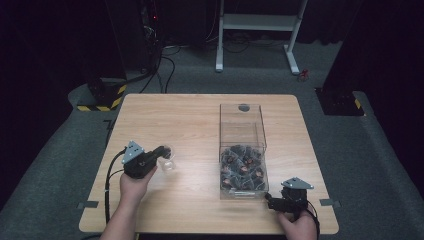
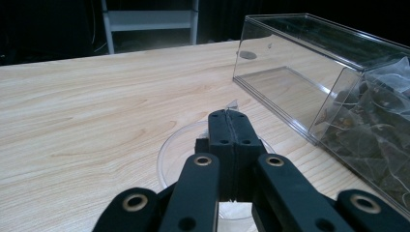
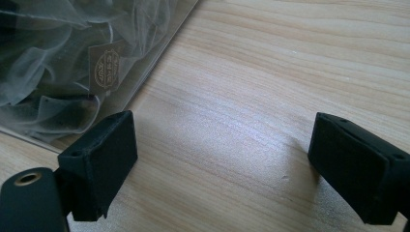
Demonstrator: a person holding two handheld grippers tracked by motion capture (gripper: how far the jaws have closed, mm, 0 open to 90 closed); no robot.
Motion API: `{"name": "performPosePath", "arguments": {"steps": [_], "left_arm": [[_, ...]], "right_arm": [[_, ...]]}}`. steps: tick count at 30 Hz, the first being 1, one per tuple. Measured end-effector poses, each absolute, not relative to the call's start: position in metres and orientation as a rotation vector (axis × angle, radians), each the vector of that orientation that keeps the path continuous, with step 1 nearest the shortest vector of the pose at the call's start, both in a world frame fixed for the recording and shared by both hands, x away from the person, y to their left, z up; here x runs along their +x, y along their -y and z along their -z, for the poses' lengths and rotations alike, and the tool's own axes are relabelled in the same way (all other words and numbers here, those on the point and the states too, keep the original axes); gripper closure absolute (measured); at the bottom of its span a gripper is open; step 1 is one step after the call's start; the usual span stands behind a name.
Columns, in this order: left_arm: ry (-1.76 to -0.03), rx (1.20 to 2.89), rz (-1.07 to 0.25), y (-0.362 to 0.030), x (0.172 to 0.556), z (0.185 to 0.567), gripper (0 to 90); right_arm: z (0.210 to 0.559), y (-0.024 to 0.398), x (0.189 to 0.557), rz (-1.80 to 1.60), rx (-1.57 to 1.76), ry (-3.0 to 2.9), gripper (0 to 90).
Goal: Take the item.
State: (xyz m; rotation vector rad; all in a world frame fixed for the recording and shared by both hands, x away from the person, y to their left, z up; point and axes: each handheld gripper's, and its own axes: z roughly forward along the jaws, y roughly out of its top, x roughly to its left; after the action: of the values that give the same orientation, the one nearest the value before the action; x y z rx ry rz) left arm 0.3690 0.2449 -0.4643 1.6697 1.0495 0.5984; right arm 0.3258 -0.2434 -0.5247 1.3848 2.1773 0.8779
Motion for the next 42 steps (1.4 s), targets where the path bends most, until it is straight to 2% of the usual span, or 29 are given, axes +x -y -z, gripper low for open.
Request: {"name": "performPosePath", "arguments": {"steps": [8,17,27,33,41,42], "left_arm": [[-1.055,1.68,-0.602,-0.245,0.371,0.466,88.3],[-1.039,1.634,-0.579,-0.248,0.369,0.463,60.3],[-1.041,1.614,-0.557,-0.251,0.367,0.459,33.4],[-1.051,1.632,-0.547,-0.251,0.369,0.458,24.1],[-1.072,1.692,-0.55,-0.264,0.363,0.461,20.6],[-1.109,1.608,-0.522,-0.261,0.362,0.463,20.4]], "right_arm": [[0.525,0.243,0.326,-0.878,1.384,-2.177,9.9],[0.525,0.243,0.326,-0.878,1.386,-2.177,10.0],[0.525,0.243,0.326,-0.878,1.386,-2.177,10.0],[0.525,0.243,0.326,-0.878,1.386,-2.177,10.0],[0.525,0.243,0.326,-0.878,1.384,-2.178,10.0],[0.525,0.243,0.326,-0.878,1.383,-2.179,10.0]]}}
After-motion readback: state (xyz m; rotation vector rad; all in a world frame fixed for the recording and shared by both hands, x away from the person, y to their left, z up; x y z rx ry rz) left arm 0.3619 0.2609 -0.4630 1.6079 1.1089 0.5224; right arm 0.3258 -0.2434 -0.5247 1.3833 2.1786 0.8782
